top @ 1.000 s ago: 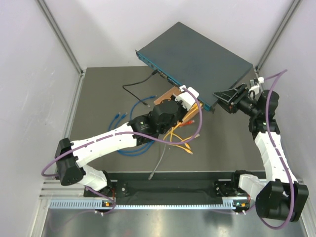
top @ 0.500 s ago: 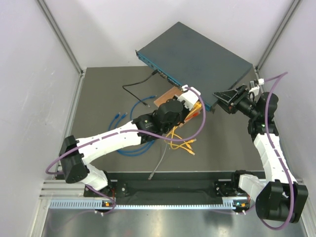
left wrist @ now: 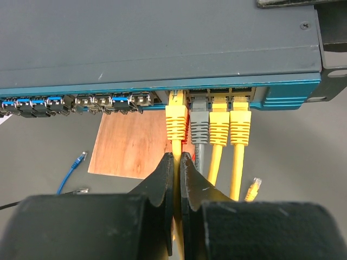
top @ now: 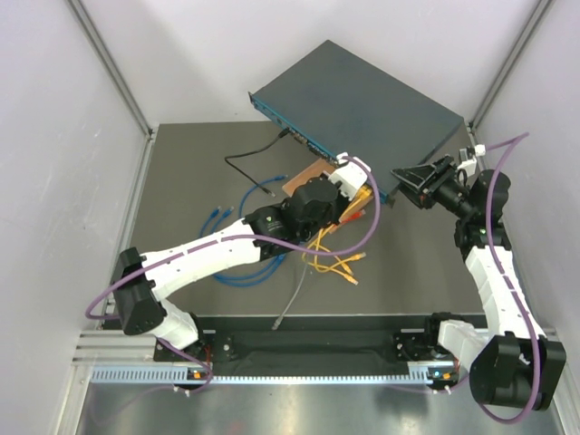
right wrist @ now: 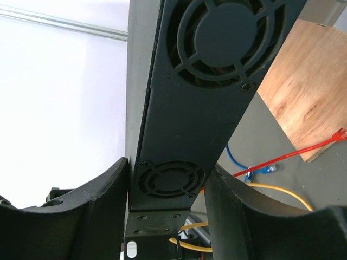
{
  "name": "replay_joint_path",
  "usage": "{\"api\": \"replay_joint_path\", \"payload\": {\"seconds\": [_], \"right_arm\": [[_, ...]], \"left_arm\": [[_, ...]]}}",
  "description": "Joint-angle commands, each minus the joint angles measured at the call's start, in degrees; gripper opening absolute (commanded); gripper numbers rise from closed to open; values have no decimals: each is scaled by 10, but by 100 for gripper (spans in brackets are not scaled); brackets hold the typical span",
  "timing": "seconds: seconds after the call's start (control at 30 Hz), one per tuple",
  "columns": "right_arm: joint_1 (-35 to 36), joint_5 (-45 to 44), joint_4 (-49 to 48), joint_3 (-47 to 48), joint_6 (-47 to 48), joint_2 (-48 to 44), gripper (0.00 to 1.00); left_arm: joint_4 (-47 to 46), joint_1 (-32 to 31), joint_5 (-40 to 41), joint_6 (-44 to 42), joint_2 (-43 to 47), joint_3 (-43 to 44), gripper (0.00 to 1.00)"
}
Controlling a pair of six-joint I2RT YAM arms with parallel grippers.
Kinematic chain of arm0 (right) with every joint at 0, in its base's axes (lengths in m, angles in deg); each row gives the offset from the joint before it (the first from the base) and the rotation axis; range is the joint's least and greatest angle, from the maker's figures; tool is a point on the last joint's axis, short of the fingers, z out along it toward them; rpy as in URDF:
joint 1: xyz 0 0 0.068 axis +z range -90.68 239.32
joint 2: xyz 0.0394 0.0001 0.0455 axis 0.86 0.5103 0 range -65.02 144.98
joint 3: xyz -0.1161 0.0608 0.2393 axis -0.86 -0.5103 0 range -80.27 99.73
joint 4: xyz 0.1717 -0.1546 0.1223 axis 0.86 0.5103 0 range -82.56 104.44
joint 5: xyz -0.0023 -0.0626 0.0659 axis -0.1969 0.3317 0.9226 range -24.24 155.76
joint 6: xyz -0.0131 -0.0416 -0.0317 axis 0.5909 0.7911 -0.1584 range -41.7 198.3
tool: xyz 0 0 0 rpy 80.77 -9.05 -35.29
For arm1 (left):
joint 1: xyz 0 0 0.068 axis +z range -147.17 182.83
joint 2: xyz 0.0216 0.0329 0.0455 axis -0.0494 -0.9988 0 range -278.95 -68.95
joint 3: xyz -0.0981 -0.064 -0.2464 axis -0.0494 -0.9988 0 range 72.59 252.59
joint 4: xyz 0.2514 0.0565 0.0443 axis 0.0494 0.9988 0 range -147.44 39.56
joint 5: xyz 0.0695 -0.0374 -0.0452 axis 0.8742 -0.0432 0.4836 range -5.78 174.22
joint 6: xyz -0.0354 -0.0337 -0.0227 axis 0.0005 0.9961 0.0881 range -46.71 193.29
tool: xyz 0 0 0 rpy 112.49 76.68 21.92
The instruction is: Insert the plug into the switch port
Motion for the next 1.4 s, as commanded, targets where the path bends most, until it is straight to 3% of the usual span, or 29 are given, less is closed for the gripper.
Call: {"api": "replay_joint_path", "payload": {"seconds": [0.0, 0.23, 0.33, 0.47, 0.67, 0.7, 0.73, 0.8, 0.87, 1.03, 1.2, 1.37], "right_arm": [[35, -1, -8, -5, 46, -3, 0], [39, -1, 1, -2, 56, -5, 0], [36, 3, 19, 14, 72, -1, 1], [27, 6, 62, 48, 118, 2, 14], [14, 9, 119, 85, 167, 3, 51], [11, 10, 125, 90, 172, 1, 65], [6, 10, 141, 93, 177, 0, 73], [-9, 12, 158, 101, 197, -2, 91], [-34, 20, 177, 104, 213, -5, 100], [-84, 43, 223, 132, 268, -20, 100], [-125, 78, 310, 192, 365, -17, 100], [-132, 75, 409, 263, 479, 10, 100]], "left_arm": [[-83, 6, -63, 0, -33, 35, 0], [-62, 15, -60, -1, -38, 61, 0], [-11, 16, -58, 5, -16, 57, 16], [38, 44, -94, 26, 68, -1, 38], [104, 109, -167, 59, 201, -60, 55], [116, 117, -171, 64, 215, -63, 56], [126, 129, -183, 75, 229, -67, 57], [165, 174, -196, 91, 261, -76, 61], [185, 251, -227, 123, 286, -94, 63], [270, 420, -328, 187, 299, -130, 62], [308, 606, -455, 167, 250, -162, 64], [354, 661, -391, 119, 124, -144, 54]]}}
